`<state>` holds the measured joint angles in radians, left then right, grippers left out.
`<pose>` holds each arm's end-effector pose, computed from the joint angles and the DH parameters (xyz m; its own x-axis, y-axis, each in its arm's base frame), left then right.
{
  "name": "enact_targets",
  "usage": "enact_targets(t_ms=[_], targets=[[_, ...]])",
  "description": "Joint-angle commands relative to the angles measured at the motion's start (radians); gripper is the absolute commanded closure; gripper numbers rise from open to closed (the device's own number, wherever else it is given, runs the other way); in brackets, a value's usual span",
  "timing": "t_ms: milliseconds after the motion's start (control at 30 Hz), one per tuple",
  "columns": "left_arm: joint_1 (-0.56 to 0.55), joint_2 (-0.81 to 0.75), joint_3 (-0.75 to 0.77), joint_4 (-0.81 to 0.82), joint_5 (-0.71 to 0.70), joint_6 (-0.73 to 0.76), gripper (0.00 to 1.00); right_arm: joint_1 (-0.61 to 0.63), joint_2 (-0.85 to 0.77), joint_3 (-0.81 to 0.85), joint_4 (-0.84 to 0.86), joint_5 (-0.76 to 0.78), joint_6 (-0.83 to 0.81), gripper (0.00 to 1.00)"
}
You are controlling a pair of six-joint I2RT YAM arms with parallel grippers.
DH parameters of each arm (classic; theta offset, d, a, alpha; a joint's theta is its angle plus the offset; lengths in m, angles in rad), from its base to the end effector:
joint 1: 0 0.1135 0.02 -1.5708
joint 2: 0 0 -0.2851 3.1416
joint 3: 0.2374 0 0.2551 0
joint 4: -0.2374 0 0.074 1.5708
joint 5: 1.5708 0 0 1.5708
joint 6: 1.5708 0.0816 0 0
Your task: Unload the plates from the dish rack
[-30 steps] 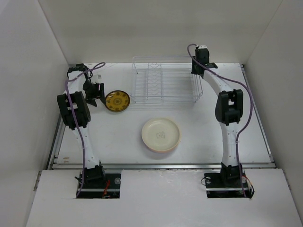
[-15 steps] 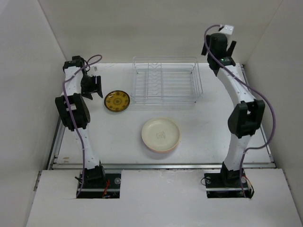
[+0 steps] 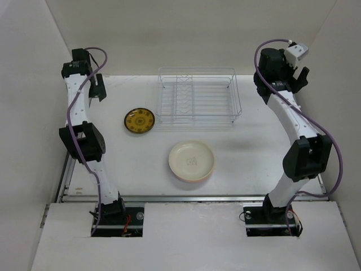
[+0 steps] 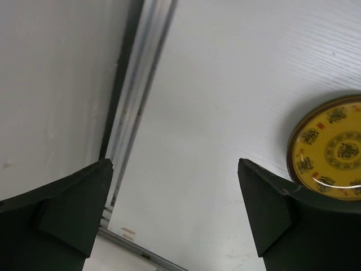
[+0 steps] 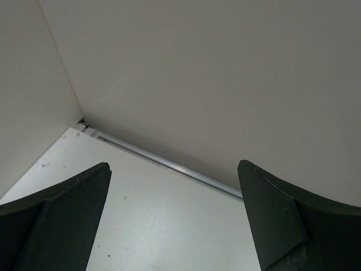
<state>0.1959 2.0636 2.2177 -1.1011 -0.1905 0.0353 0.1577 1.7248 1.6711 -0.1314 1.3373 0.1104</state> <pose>0.4685 0.1087 0.3369 -0.8062 -0.1247 -0.5783 -0.2713 0.9466 0.1742 0.4133 -0.0147 0.4247 -0.0806 0.0130 -0.9967 0.9225 0.3796 -0.0697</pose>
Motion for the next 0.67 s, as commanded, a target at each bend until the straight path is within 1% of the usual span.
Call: enact_targets(t_ms=[0, 33, 100, 200, 400, 433, 633], targets=[[-0.001, -0.095, -0.053, 0.024, -0.185, -0.071, 0.07, 0.003, -0.073, -0.025, 0.036, 0.076, -0.015, 0.00], [-0.001, -0.115, -0.067, 0.033, -0.196, -0.071, 0.07, 0.003, -0.088, -0.025, 0.036, 0.076, -0.015, 0.00], [-0.001, -0.125, -0.087, 0.043, -0.217, -0.083, 0.03, 0.012, -0.099, -0.025, 0.036, 0.076, -0.015, 0.00], [-0.001, -0.135, -0.098, 0.043, -0.230, -0.083, 0.03, 0.022, -0.108, -0.025, 0.036, 0.076, -0.006, 0.00], [-0.001, -0.165, -0.130, 0.043, -0.198, -0.083, 0.03, 0.040, -0.117, -0.043, 0.036, 0.076, -0.006, 0.00], [-0.001, -0.165, -0.130, 0.043, -0.188, -0.083, 0.02, 0.040, -0.126, -0.043, 0.027, 0.076, -0.006, 0.00], [-0.001, -0.195, -0.139, 0.053, -0.188, -0.083, 0.02, 0.040, -0.149, -0.054, 0.027, 0.053, -0.006, 0.00]])
